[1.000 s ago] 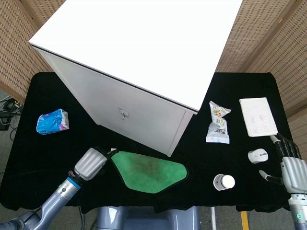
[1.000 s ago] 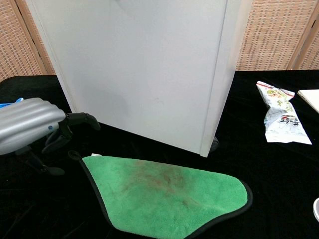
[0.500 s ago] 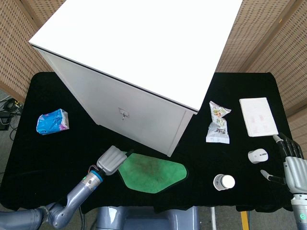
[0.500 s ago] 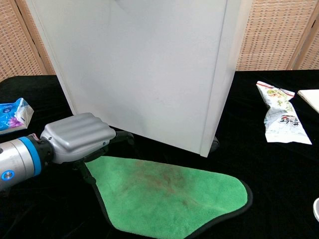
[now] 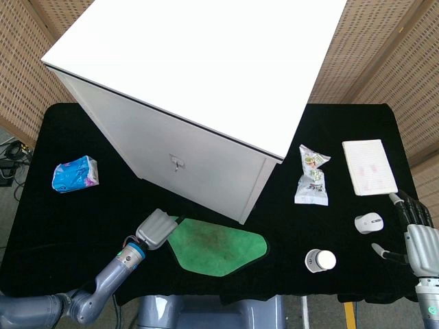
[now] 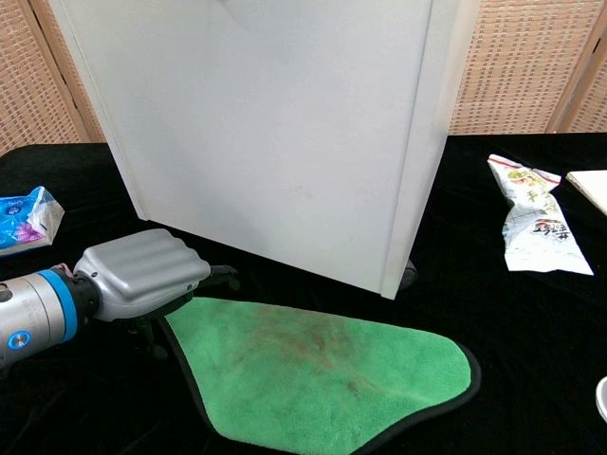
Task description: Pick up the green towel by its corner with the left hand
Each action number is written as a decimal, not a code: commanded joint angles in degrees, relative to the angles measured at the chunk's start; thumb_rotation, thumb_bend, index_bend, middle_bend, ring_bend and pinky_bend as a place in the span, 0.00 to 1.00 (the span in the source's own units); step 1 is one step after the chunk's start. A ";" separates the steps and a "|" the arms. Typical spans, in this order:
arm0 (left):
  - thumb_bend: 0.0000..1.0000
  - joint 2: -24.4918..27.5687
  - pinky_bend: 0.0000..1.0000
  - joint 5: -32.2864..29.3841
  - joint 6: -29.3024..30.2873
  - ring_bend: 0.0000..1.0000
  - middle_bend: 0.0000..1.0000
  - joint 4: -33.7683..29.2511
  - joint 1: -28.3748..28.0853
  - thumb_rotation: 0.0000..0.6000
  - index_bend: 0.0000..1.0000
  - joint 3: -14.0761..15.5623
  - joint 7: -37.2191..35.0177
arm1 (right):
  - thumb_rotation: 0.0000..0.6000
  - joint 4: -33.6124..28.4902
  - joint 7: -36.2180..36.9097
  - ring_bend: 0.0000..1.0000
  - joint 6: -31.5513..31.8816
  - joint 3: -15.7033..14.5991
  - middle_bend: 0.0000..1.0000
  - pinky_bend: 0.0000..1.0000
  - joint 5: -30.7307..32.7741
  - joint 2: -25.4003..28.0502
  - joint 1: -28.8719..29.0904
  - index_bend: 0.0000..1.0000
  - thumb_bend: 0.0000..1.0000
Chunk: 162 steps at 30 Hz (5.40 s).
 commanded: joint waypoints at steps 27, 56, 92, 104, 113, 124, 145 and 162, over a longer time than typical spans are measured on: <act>0.09 -7.23 0.54 -1.51 4.37 0.65 0.81 8.37 -1.86 1.00 0.18 2.74 0.81 | 1.00 0.15 1.79 0.00 -0.05 0.24 0.00 0.00 0.20 0.35 -0.08 0.00 0.12; 0.56 -9.21 0.54 -2.19 6.15 0.65 0.82 11.02 -2.46 1.00 0.46 3.15 -0.05 | 1.00 0.05 1.54 0.00 -0.35 0.12 0.00 0.00 0.14 0.29 0.05 0.00 0.12; 0.59 10.36 0.55 51.21 47.52 0.67 0.86 21.08 -2.93 1.00 0.89 9.08 -23.74 | 1.00 -0.34 0.06 0.00 0.28 0.16 0.00 0.00 0.09 -0.11 -0.11 0.00 0.12; 0.58 11.48 0.55 53.58 45.71 0.67 0.86 20.68 -7.72 1.00 0.89 4.08 -24.97 | 1.00 -0.22 0.76 0.00 0.34 0.37 0.00 0.00 0.32 0.06 -0.17 0.00 0.12; 0.58 10.10 0.54 53.19 42.04 0.67 0.86 16.59 -9.75 1.00 0.89 1.61 -23.40 | 1.00 -0.25 0.90 0.00 0.25 0.34 0.00 0.00 0.24 0.09 -0.14 0.00 0.12; 0.58 9.66 0.53 51.77 37.17 0.67 0.86 12.42 -12.34 1.00 0.89 -1.71 -21.23 | 1.00 -0.25 1.42 0.00 0.23 0.37 0.00 0.00 0.22 0.26 -0.17 0.00 0.11; 0.58 8.34 0.53 48.69 32.54 0.67 0.86 13.36 -13.13 1.00 0.89 -2.63 -20.85 | 1.00 -0.17 2.17 0.00 0.41 0.43 0.00 0.00 0.18 0.48 -0.29 0.00 0.12; 0.13 6.28 0.44 49.35 35.21 0.56 0.75 18.48 -10.23 1.00 0.74 0.59 -20.65 | 1.00 -0.08 2.52 0.00 0.38 0.37 0.00 0.00 0.01 0.55 -0.29 0.00 0.12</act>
